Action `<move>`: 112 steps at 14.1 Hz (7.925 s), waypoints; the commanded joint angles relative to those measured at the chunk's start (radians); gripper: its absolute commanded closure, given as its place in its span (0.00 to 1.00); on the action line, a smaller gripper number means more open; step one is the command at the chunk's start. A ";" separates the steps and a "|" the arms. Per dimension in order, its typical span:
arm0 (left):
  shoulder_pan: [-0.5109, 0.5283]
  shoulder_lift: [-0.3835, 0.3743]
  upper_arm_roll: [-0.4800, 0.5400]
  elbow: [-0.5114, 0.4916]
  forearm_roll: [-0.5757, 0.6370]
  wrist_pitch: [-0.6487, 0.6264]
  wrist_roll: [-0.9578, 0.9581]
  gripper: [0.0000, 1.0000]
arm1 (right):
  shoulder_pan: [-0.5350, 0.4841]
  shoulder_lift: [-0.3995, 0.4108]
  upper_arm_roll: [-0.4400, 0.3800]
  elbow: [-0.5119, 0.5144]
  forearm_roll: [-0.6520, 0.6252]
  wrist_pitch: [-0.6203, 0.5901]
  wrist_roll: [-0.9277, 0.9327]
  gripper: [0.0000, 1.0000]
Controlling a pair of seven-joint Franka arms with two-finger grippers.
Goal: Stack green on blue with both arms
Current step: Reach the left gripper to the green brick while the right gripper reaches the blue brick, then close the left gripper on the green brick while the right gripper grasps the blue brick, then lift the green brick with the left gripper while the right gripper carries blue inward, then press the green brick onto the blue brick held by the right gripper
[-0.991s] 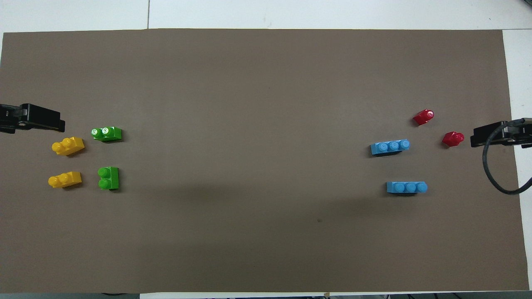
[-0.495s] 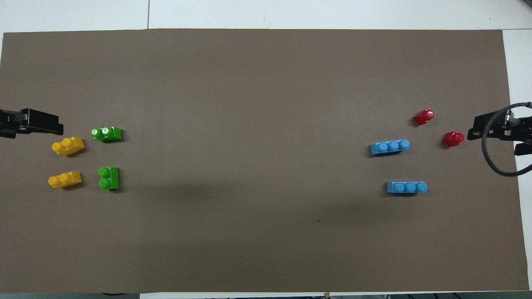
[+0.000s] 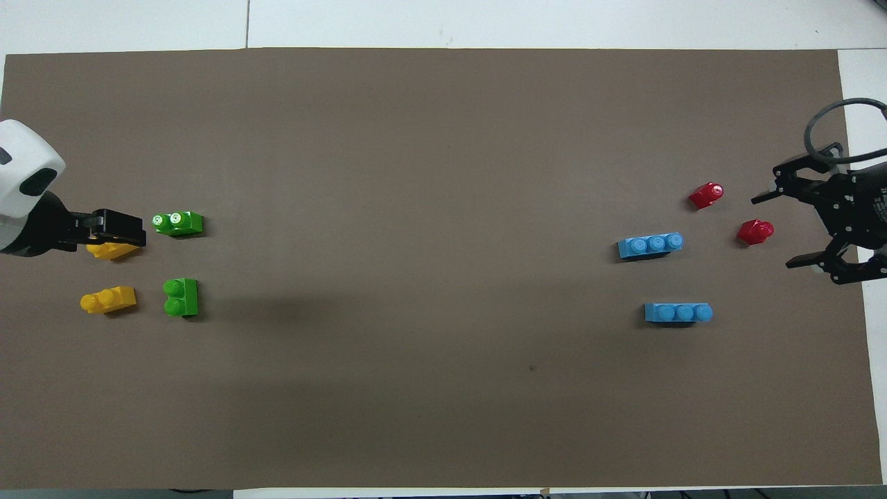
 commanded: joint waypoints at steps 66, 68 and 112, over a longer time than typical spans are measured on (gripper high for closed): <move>-0.185 0.094 -0.021 -0.082 -0.056 0.155 -0.931 0.74 | 0.585 0.229 0.018 -0.281 0.430 0.870 0.587 1.00; -0.223 0.097 -0.021 -0.089 -0.056 0.205 -1.103 0.74 | 0.591 0.255 0.018 -0.306 0.443 0.925 0.587 1.00; -0.625 0.285 -0.019 -0.080 -0.062 0.474 -2.283 0.72 | 0.691 0.375 0.018 -0.376 0.446 1.088 0.441 1.00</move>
